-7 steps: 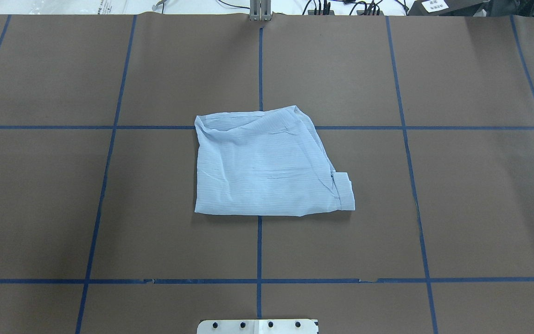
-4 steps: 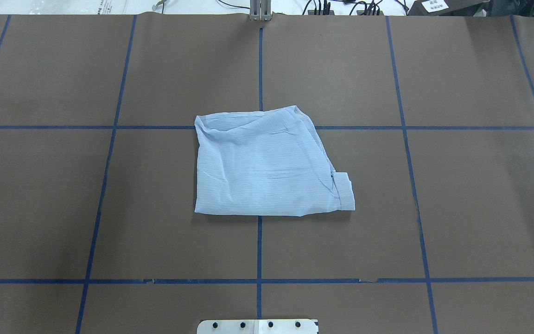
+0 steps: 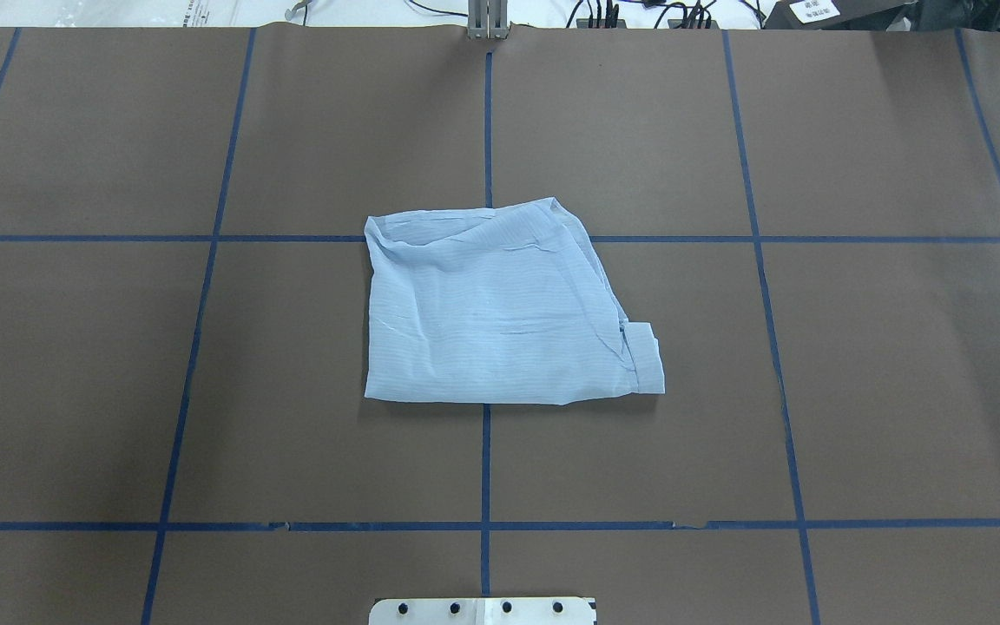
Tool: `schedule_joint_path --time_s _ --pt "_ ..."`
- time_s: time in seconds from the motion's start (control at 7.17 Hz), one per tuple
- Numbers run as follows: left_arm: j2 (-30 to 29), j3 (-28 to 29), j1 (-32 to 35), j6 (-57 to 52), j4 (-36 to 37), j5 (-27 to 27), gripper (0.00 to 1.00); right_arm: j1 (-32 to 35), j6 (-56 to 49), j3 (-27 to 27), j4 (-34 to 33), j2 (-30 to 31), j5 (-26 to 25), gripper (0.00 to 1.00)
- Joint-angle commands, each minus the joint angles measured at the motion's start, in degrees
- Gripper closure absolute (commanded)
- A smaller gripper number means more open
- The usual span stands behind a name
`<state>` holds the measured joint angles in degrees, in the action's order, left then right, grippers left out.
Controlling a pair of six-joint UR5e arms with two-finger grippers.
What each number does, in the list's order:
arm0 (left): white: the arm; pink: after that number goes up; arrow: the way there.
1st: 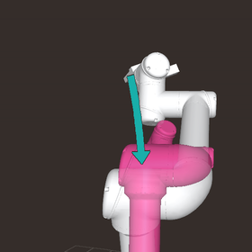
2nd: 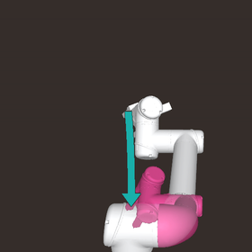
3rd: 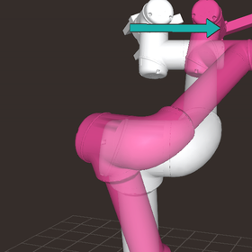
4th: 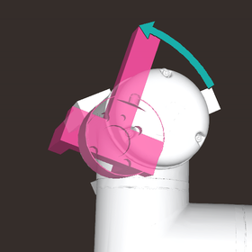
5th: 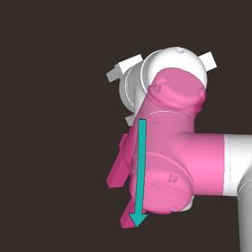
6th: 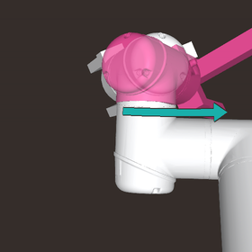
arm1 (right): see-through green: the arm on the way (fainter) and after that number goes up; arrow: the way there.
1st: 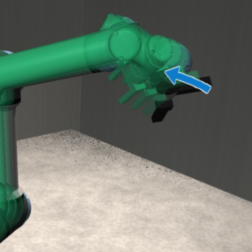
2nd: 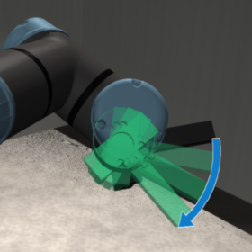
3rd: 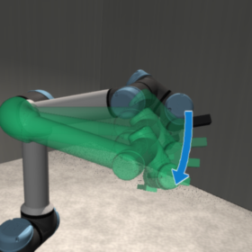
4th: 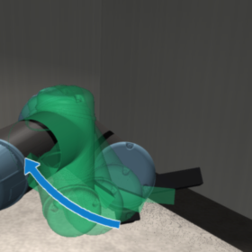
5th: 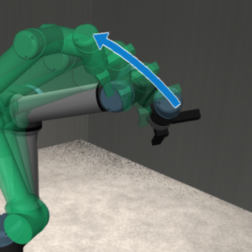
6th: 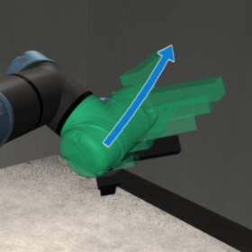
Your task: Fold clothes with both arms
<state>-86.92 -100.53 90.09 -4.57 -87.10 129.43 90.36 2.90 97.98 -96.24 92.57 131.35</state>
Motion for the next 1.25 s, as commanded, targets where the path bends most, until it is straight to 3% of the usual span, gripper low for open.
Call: schedule_joint_path --time_s 0.0,0.56,0.84,1.12 --pt "0.00 -0.01 0.00 0.00 0.00 0.03 0.00 -0.01 0.00 -0.07 0.00 0.06 0.22 0.00" --pt "0.00 0.08 0.00 0.09 0.00 0.03 0.00 -0.01 0.00 0.02 0.00 0.06 1.10 0.00" --pt "0.09 0.95 -0.09 0.35 0.00 5.70 0.00 -0.01 0.00 0.10 0.00 -0.02 1.10 0.00" --pt "0.09 0.95 -0.09 0.35 0.00 5.74 0.00 0.08 0.00 0.02 0.00 -0.02 1.01 0.00"
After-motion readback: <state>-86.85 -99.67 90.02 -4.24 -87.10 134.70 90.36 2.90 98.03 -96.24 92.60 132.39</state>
